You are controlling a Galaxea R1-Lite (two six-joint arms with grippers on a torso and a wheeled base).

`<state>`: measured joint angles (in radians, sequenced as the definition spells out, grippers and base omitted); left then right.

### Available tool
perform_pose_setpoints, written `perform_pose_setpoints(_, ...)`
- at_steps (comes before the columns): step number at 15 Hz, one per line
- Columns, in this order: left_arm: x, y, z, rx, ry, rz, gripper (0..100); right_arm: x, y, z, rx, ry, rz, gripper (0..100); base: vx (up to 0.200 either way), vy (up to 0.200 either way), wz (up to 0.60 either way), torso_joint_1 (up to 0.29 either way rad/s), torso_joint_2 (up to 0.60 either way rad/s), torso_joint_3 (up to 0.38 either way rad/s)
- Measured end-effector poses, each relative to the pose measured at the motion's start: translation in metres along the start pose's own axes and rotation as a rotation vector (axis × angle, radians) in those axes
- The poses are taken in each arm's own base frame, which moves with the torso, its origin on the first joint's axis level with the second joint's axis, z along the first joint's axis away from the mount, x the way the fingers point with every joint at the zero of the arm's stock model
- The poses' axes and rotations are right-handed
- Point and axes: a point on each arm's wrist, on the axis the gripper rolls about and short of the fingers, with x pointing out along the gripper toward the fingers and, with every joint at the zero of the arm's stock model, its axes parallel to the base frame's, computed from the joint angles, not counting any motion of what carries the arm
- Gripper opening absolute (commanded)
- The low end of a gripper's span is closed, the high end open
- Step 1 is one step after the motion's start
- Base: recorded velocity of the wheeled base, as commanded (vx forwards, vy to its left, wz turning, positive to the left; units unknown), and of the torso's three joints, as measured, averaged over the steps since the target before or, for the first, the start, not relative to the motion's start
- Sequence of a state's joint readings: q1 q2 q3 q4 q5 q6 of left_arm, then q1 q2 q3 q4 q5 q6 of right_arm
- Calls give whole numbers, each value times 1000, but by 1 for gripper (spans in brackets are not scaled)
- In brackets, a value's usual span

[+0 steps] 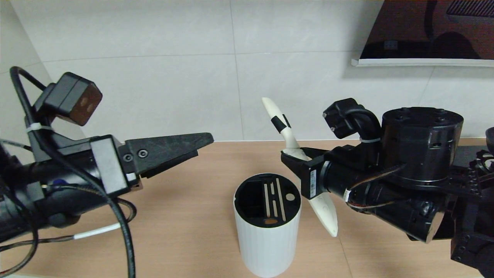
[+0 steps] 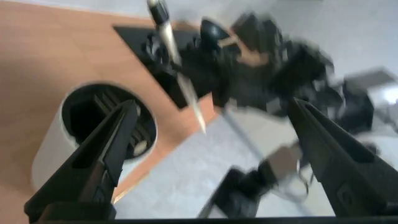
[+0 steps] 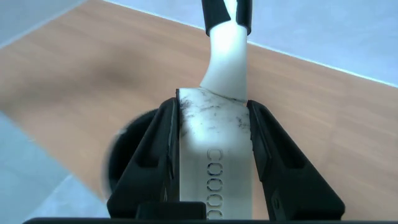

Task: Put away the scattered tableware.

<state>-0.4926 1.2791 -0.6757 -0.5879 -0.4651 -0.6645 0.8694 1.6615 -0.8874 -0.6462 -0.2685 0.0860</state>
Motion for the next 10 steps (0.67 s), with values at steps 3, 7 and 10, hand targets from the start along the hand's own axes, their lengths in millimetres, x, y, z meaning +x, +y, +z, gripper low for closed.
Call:
perform_pose_setpoints(3, 22, 4, -9, -3, -20, 23, 100, -2, 8, 1, 21, -9, 29, 0, 0, 0, 0, 0, 0, 0)
perform_pose_setpoints(7, 49, 11, -20, 3, -59, 46, 100, -3, 18, 4, 62, -18, 60, 0, 0, 0, 0, 0, 0, 0)
perform_pose_setpoints(10, 66, 13, -23, 15, -135, 61, 100, -4, 27, 3, 75, -13, 94, 0, 0, 0, 0, 0, 0, 0)
